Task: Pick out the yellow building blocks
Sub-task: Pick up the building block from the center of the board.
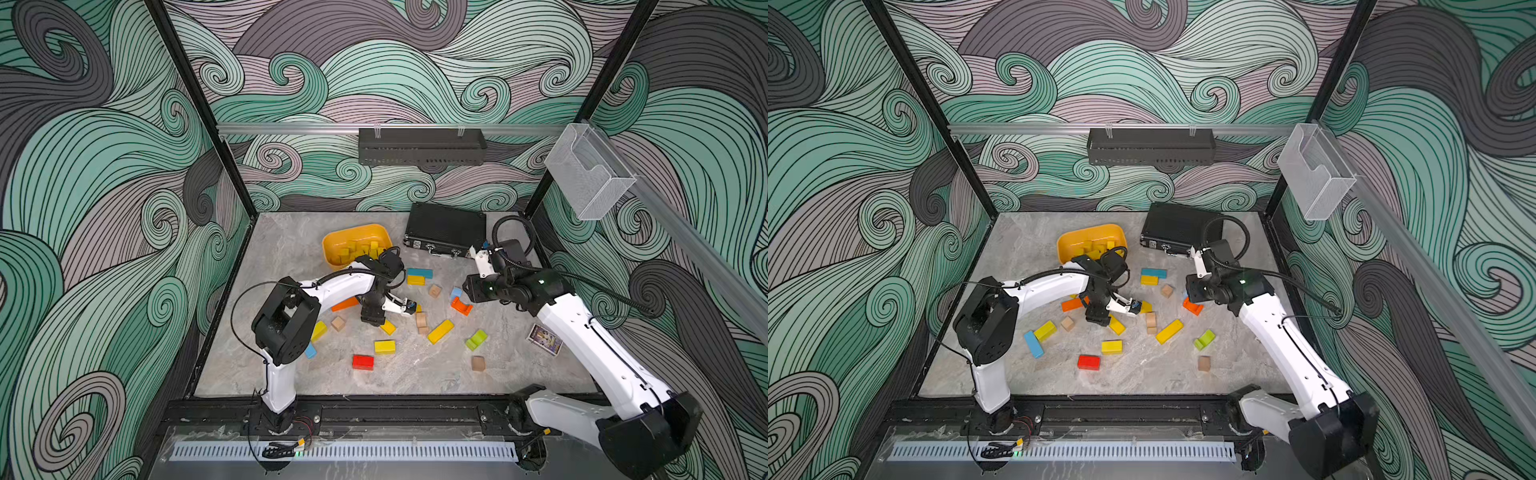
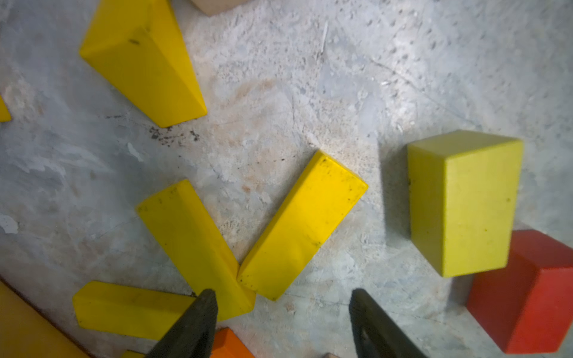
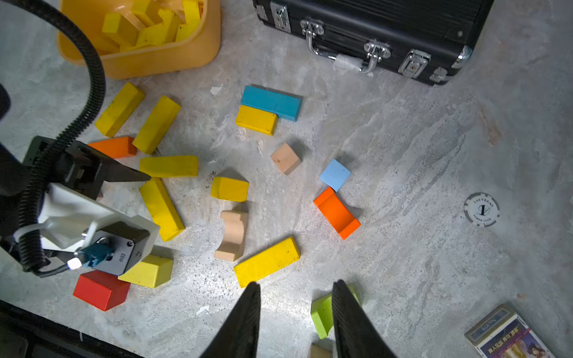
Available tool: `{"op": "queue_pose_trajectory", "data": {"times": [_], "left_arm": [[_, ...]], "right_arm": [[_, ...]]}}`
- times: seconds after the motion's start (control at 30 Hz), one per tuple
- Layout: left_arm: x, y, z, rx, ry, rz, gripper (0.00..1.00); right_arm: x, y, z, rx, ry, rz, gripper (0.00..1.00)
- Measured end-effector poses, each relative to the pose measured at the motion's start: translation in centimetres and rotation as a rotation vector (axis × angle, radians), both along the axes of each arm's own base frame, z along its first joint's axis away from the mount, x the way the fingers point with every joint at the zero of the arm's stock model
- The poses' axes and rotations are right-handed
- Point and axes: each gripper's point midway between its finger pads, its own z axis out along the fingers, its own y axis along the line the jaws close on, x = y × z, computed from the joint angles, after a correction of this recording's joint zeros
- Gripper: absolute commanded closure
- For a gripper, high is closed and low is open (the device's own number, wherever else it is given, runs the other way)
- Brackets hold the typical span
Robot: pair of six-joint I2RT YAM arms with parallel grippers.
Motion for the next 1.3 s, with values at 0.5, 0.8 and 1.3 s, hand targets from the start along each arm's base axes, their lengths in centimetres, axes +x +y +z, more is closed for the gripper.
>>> {"op": "queue_pose_trajectory", "data": {"times": [0.5,0.8,1.3], "left_arm": [[-0.5,-0.8,-2.4,0.039,0.005,-0.058,0.43],[-0.7,-0.9,-3.1,0.052,0.019,-0.069,0.50],[-0.8,-0.8,-3.8,0.066,0.032,-0.064,0.74]], "right_arm": [[-1.0,-0.9,-1.2,-0.011,0.030,-0.016,0.60],[-1.2,-1.0,-1.5,-0.015,0.040,-0.018,0.60],[-1.3,-1.2,-2.3,-0.025,0.063,-0.022,0.60]]}}
